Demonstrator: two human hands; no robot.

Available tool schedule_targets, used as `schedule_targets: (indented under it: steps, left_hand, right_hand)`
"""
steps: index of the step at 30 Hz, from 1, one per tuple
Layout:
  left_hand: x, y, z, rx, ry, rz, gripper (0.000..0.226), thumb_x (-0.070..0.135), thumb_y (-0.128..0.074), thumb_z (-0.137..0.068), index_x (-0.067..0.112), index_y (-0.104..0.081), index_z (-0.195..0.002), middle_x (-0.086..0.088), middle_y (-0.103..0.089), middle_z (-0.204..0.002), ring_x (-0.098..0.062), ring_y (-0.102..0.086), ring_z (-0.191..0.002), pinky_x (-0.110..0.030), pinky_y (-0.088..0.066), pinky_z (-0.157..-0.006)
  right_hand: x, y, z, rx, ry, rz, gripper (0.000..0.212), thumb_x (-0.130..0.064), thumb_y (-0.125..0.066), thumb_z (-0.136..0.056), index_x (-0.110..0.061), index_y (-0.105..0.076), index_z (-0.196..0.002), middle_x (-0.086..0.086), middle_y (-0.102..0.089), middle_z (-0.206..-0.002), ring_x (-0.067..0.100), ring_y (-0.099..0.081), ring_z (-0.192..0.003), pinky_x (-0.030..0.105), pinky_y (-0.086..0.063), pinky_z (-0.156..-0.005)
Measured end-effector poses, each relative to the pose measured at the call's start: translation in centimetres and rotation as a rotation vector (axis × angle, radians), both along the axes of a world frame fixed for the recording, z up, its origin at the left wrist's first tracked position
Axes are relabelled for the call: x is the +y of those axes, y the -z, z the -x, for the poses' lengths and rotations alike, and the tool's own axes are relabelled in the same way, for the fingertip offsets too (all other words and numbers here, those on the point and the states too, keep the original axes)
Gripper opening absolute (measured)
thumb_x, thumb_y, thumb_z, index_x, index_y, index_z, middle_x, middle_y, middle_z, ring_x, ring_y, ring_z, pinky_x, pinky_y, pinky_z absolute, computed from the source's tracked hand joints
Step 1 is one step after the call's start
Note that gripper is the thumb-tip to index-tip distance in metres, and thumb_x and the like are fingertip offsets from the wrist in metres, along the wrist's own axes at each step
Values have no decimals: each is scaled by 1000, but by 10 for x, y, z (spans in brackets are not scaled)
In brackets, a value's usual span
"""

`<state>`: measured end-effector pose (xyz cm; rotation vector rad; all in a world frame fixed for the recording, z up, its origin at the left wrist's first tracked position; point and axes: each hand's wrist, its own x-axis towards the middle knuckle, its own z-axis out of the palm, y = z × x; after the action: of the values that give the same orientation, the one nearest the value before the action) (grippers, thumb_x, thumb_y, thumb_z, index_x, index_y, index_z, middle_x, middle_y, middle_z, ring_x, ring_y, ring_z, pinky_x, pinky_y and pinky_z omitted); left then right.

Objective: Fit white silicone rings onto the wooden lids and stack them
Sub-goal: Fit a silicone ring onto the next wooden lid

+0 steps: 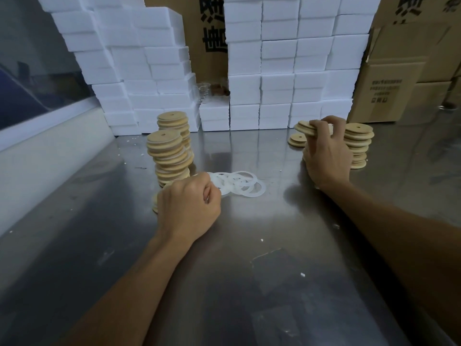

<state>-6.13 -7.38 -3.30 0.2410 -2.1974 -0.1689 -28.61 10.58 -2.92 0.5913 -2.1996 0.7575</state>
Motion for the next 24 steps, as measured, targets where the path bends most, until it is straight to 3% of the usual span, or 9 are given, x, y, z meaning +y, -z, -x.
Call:
schedule_targets:
  steps: [3,5,7,10,15,20,24]
  left_hand:
    - [5,0,3,-31,-25,47,43,2,-68,-72,18,-31,-60,6,-30,-50,-20,-34,-42,-27,-23,-44]
    - [8,2,7,-81,-45,65,28,9,-69,-78,14,-44,-67,1,-47,-57,-23,-48,-48,-29,-30,-45]
    - [13,3,11,-222,-85,41,15,26,-65,-88,12,-61,-91,-4,-66,-84,-29,-63,-70,-35,-45,-55]
    - [15,3,15,-361,-88,19,34,43,-57,-94,21,-64,-119,-1,-66,-114,-28,-64,-97,-40,-51,-74]
    - [19,3,19,-469,-31,56,31,41,-47,-99,34,-58,-127,1,-62,-116,-29,-62,-101,-37,-43,-71]
    - [22,2,22,-544,-33,103,27,32,-43,-101,38,-59,-122,0,-60,-111,-29,-60,-97,-39,-48,-71]
    - [22,2,24,-543,-38,119,24,29,-44,-101,35,-64,-113,0,-59,-103,-28,-60,-93,-36,-37,-64]
  right_hand:
    - [-3,1,-17,92,-164,-44,26,-20,-54,-99,-5,-58,-120,18,-49,-127,36,-57,-75,33,-38,-47]
    - [-7,0,-30,155,-257,-105,28,-25,-56,-98,-7,-60,-119,19,-51,-120,30,-55,-72,32,-40,-44]
    - [-11,0,-44,190,-318,-139,29,-29,-58,-98,-10,-62,-119,17,-51,-108,24,-50,-68,31,-40,-41]
    - [-15,1,-65,155,-347,-151,33,-36,-52,-99,-15,-62,-123,10,-57,-91,25,-51,-65,38,-46,-45]
    - [-15,4,-90,88,-416,-74,30,-30,-59,-97,-17,-64,-124,4,-68,-71,29,-60,-56,33,-46,-48]
    - [-14,6,-107,8,-497,-39,33,-22,-64,-92,-18,-63,-124,4,-71,-88,22,-66,-69,38,-53,-59]
    - [-15,6,-108,7,-508,-13,35,-17,-64,-88,-19,-62,-123,1,-65,-102,14,-64,-69,37,-54,-61]
